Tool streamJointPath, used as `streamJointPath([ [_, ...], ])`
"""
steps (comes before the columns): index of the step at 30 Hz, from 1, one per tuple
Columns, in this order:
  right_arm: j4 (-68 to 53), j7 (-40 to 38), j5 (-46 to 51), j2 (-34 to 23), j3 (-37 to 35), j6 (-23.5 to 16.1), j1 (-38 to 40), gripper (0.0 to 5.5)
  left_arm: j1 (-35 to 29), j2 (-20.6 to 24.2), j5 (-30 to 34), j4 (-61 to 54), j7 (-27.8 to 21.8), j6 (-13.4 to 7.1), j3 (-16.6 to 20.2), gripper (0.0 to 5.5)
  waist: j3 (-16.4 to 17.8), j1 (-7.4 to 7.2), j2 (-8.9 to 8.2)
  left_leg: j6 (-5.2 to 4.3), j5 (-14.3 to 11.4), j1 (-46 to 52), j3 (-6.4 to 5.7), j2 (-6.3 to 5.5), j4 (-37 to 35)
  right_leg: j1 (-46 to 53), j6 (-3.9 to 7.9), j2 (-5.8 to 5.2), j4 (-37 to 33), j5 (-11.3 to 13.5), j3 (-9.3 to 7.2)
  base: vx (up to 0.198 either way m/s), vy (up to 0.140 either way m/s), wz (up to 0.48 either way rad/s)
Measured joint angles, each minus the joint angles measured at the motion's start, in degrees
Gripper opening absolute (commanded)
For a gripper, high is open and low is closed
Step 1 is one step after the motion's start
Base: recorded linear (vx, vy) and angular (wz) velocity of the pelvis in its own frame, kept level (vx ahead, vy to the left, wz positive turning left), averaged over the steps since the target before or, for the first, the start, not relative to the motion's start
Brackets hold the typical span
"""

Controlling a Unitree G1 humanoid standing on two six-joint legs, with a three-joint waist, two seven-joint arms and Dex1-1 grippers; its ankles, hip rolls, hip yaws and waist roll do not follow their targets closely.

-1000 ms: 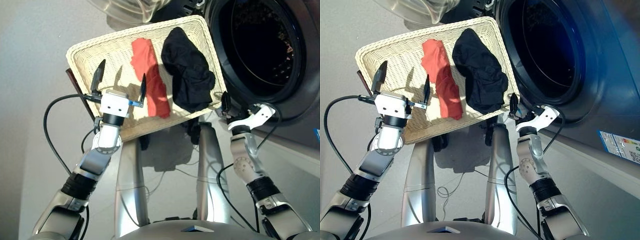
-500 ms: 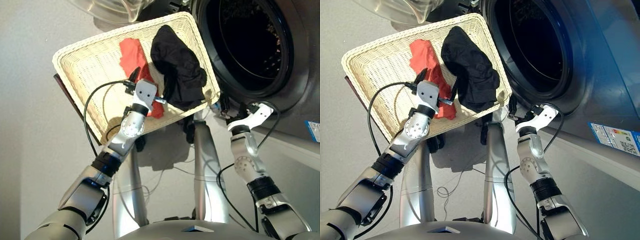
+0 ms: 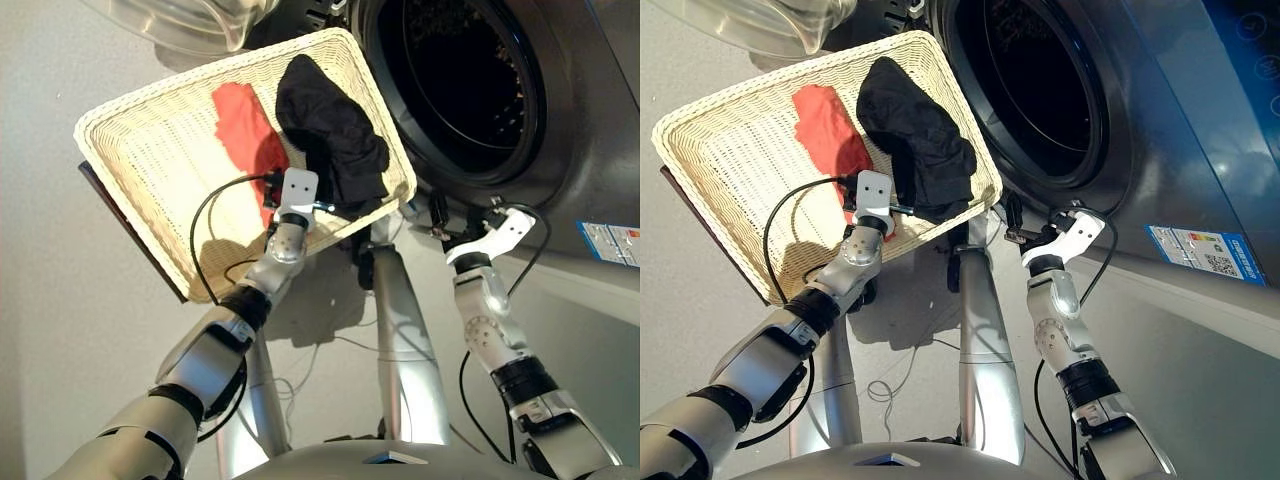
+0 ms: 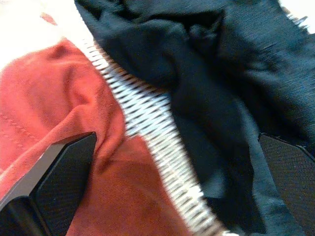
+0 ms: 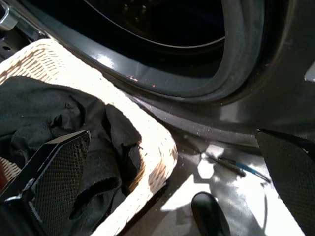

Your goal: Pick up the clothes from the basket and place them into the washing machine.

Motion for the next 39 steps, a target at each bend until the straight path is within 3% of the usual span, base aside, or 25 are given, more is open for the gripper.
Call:
streamJointPath([
  [11,-1.6,-0.1,0.1,-0.3,1.2,-0.2,0.9,5.50,-0.5,-1.8,0.2,5.1,5.0,-0.2,0.5,5.50,-0.2,0.02,-0.34,-0.01,0.0,0.0,-0.03,-0.03,0.3,0.0,-0.23,0.00,0.3,0.2,0.00,0.000,0.000,0.000],
  [20,-3.0,-0.5,1.3,-0.8,3.5,-0.3,1.9,5.50,-0.8,-4.1,-6.7,7.8,8.1,-4.0,3.7,5.50,-0.5,0.08,-0.74,-0.10,-0.1,0.0,-0.03,0.10,0.4,0.0,-0.22,0.01,0.1,0.2,0.01,0.000,0.000,0.000],
  [28,-3.2,-1.2,1.8,-1.3,4.5,-0.3,1.9,5.50,-0.3,-4.5,-10.1,7.9,11.0,-6.4,5.3,5.50,-0.6,0.10,-0.94,-0.09,-0.1,0.0,-0.03,0.14,0.4,0.0,-0.22,0.01,0.1,0.2,0.00,0.000,0.000,0.000],
  [33,-3.3,-1.4,2.4,-2.7,4.8,-0.6,1.9,5.50,0.2,-4.3,-13.5,8.8,12.2,-6.7,7.0,5.50,-0.6,0.24,-0.95,-0.06,0.0,0.0,-0.03,0.14,0.4,0.0,-0.22,0.00,0.1,0.2,0.00,0.000,0.000,0.000],
  [34,-3.3,-1.4,2.4,-2.9,4.8,-0.7,1.9,5.50,0.2,-4.2,-14.0,9.1,12.0,-6.7,7.0,4.42,-0.6,0.31,-0.95,-0.06,0.0,0.0,-0.03,0.14,0.4,0.0,-0.22,0.00,0.1,0.2,0.00,0.000,0.000,0.000],
  [35,-3.4,-1.4,2.4,-3.0,4.8,-1.0,1.9,5.50,0.2,-4.1,-14.4,9.3,11.7,-6.7,7.0,0.00,-0.6,0.37,-0.95,-0.06,0.0,0.0,-0.03,0.14,0.4,0.0,-0.22,0.00,0.1,0.2,0.01,0.000,0.000,0.000],
  [39,-3.5,-1.4,2.4,-3.0,4.8,-1.4,1.9,5.50,0.2,-3.6,-16.4,9.9,11.4,-7.6,7.4,0.00,-0.6,0.57,-0.95,-0.05,0.0,0.0,-0.04,0.12,0.4,0.1,-0.22,0.00,0.1,0.2,-0.01,0.000,0.000,0.000],
])
